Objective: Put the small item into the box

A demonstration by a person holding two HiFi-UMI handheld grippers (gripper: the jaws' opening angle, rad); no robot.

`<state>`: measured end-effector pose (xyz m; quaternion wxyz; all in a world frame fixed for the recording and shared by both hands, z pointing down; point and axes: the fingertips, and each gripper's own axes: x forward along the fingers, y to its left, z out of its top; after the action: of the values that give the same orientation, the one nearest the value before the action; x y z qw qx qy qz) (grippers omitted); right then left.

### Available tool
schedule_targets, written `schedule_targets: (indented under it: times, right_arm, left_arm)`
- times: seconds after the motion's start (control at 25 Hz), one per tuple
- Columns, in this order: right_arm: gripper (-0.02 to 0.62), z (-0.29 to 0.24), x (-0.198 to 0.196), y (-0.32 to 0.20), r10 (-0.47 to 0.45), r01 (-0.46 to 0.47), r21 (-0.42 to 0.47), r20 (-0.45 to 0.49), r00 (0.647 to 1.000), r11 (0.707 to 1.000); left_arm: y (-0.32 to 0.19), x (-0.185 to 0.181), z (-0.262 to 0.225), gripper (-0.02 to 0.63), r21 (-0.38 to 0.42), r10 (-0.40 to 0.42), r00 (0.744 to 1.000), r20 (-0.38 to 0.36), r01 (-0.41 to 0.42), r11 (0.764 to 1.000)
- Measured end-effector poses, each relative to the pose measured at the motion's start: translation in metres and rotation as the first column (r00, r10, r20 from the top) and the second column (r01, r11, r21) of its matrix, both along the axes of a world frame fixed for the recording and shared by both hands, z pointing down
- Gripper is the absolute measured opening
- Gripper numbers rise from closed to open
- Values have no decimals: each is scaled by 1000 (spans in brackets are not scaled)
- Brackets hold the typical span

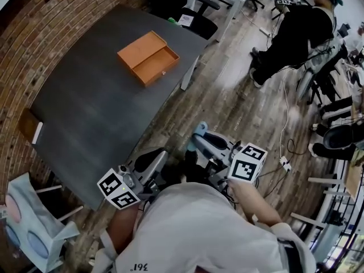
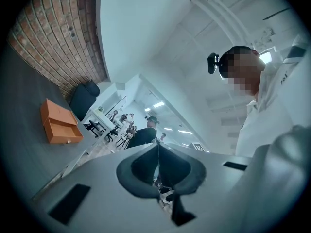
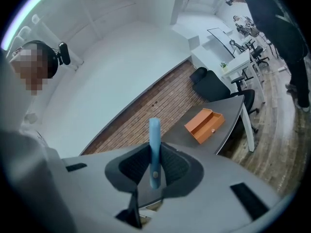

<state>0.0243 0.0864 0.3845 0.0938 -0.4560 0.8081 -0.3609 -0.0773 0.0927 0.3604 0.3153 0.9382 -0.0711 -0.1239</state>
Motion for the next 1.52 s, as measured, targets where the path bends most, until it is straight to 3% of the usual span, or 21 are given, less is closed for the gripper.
schedule_targets:
  times: [0.2, 0.48, 1.04, 1.28, 1.52]
  right_arm:
    - [80, 8, 10, -18, -29, 29, 1, 4, 1000, 1000]
    - [80, 11, 28, -81, -125, 125, 1, -10, 992, 992]
    - [80, 22, 98, -169, -278, 277, -33, -32, 960, 960]
    - [80, 31, 86, -189, -314, 313, -54, -28, 949, 948]
    - [78, 33, 77, -211, -281, 279, -57, -41, 959, 959]
  left_arm:
    - [-11, 7, 4, 12, 14, -31, 999, 24, 30, 999]
    - [-64, 26, 9, 12, 5, -141, 988, 59, 141, 990]
    - [-142, 91, 17, 12, -4, -319, 944, 84, 321, 947]
    - [-158, 82, 23, 12, -16, -356, 930, 92, 358, 933]
    - [-183, 71, 23, 12, -12, -328, 941, 86, 330, 944]
